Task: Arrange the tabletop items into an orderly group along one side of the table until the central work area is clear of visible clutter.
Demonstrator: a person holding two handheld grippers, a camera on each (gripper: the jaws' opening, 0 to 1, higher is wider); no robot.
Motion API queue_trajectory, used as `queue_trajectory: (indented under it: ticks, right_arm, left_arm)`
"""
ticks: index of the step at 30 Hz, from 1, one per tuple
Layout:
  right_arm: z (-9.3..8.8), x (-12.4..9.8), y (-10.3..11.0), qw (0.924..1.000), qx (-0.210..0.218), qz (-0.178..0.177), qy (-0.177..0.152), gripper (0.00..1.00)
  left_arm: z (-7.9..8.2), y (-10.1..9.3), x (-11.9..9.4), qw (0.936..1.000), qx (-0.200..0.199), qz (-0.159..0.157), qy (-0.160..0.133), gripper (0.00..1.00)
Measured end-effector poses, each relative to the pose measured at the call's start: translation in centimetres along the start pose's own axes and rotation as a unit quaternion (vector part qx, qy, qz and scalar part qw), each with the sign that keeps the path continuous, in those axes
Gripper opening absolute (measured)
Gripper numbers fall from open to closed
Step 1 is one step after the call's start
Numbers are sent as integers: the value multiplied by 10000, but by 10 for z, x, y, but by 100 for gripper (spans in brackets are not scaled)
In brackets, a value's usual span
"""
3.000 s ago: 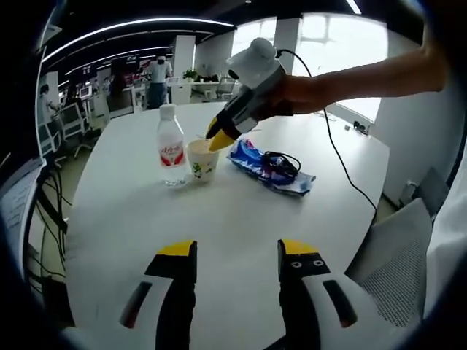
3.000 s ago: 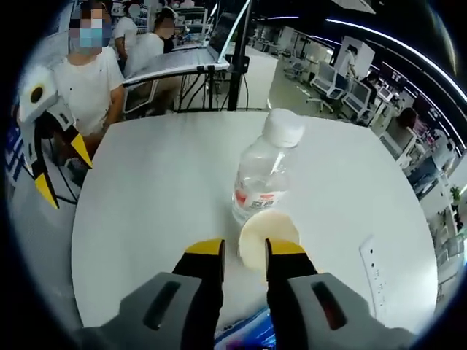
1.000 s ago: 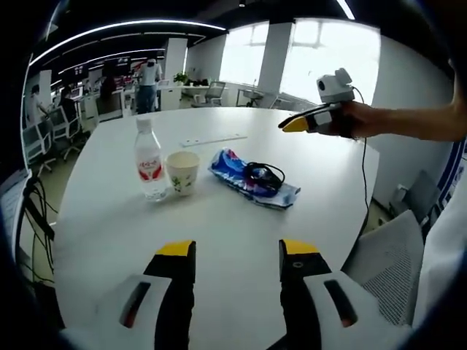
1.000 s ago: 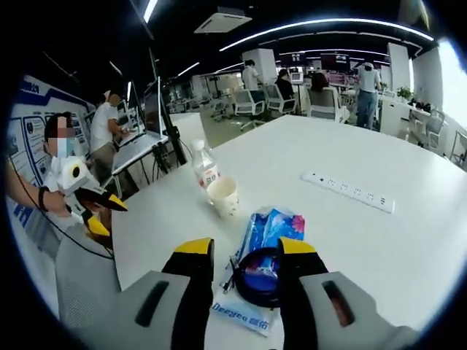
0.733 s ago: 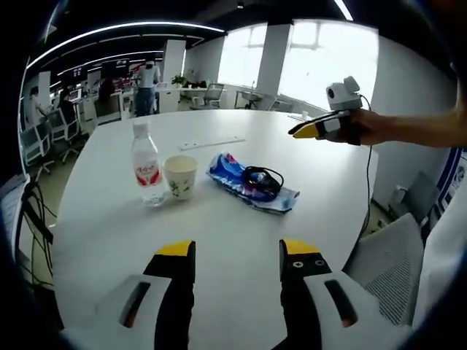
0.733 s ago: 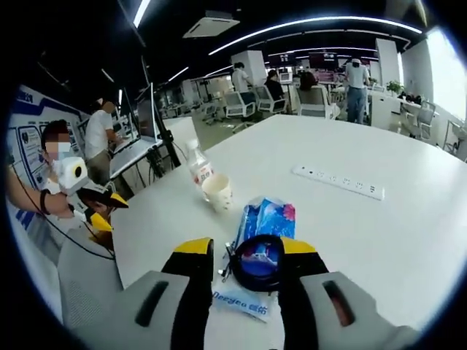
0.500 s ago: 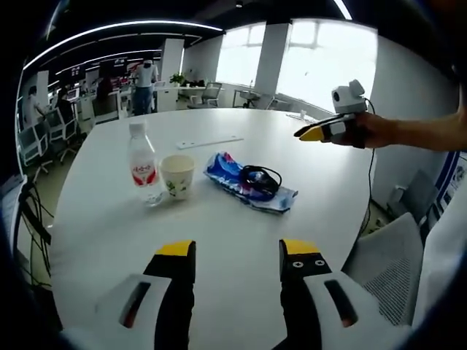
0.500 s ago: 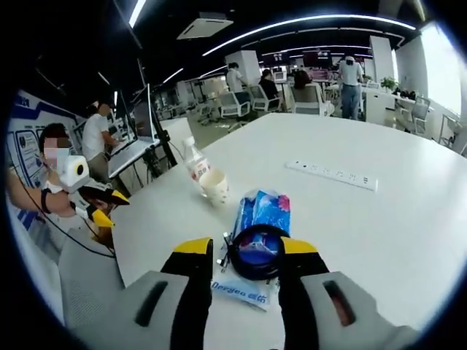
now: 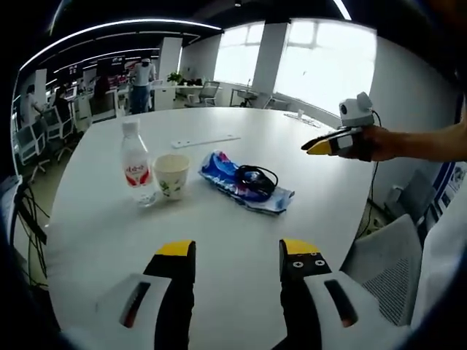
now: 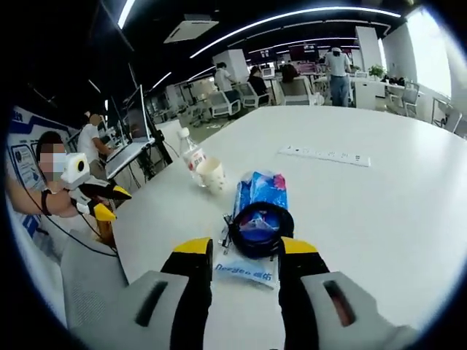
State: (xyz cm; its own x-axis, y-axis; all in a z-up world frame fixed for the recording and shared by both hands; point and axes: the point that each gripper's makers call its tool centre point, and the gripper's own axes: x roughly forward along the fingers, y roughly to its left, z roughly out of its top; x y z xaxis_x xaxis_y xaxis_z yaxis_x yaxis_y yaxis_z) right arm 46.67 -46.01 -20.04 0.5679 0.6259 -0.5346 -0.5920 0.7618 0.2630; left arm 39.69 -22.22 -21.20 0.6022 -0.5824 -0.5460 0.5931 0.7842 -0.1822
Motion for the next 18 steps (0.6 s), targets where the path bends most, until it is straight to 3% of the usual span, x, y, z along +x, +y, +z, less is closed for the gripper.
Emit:
queue_trajectory:
  ticks: [11,18]
  right_arm:
    - [-14,6,-7,9999,133,-16,70,33]
    - [-14,9,-5,9998,138,-23,108,33]
  left_arm:
    - [0,-5,2,10000,-16,-23,22,45]
    - [-1,-5,2,10000,-28,-2,23,45]
